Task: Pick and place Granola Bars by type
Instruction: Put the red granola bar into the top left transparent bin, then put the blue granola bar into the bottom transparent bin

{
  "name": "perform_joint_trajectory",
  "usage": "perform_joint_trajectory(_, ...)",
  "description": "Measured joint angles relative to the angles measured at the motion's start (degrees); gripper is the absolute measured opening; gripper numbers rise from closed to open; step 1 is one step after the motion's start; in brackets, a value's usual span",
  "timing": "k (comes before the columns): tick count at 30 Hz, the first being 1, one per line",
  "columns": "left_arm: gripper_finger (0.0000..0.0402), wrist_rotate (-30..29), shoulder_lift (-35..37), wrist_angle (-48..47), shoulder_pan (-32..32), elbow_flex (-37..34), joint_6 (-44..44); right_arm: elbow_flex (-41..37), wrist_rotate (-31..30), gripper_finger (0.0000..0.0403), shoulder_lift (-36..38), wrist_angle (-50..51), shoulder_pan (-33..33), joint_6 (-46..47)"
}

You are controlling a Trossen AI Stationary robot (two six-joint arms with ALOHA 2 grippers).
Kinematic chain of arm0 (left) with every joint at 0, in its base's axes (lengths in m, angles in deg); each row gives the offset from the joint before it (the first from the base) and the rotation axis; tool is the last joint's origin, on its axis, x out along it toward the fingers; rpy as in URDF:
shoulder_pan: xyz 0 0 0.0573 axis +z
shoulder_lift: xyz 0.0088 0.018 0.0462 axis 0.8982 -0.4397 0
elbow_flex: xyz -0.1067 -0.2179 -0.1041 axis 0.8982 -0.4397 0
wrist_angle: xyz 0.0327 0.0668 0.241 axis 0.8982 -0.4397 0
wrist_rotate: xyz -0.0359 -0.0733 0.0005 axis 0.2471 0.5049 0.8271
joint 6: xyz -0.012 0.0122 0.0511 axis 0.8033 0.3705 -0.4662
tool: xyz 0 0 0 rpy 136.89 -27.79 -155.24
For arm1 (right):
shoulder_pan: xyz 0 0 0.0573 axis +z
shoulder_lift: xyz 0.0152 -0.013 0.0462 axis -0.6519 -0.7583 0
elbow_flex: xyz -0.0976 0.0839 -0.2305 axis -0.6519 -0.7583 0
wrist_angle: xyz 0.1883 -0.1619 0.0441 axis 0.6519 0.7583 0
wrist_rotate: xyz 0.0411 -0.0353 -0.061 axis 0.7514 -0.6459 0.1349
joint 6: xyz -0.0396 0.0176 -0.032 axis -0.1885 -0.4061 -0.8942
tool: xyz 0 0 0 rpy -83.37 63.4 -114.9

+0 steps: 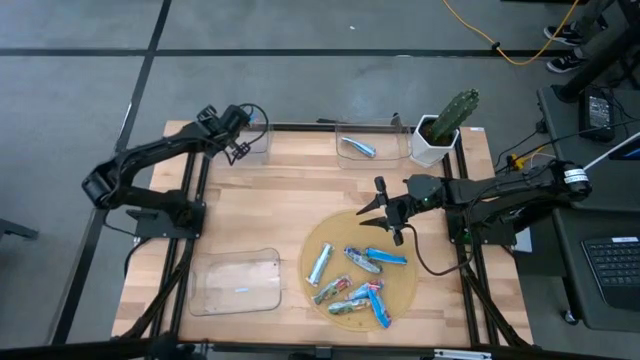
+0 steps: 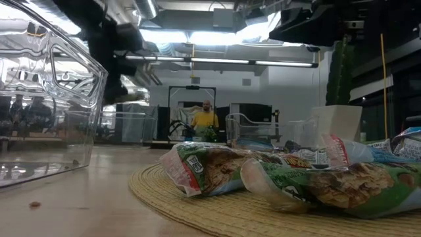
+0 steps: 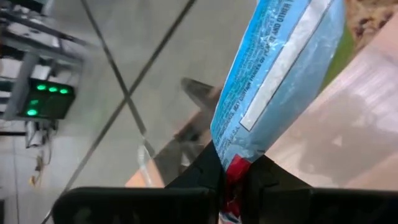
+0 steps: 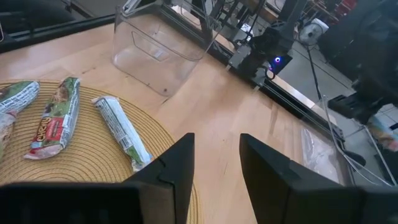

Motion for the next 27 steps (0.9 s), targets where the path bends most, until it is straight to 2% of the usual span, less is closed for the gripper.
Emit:
perform_joint_trajectory(5, 0.0018, 3.5, -1.4, 3.2, 0.9, -2.4, -1.6, 0.0, 0.0, 0.0131, 0.0, 0.0, 0.0, 0.0)
perform_joint_trajectory(9, 0.0038, 4.5, -1.8, 3.8, 0.9, -3.0, -1.7, 0.0, 0.0, 0.0131, 0.0, 0.2, 0.0, 0.0)
perform_joint_trajectory(21, 0.0179, 1.2, -1.0, 2.6, -0.1, -3.0, -0.7, 0.0, 0.0, 0.0131, 0.0, 0.6, 0.0, 0.0)
perform_joint_trajectory(27, 0.0212, -3.0, 3.6, -1.3, -3.0, -2.2, -0.8, 0.0, 0.0, 0.0131, 0.0, 1.0, 0.0, 0.0)
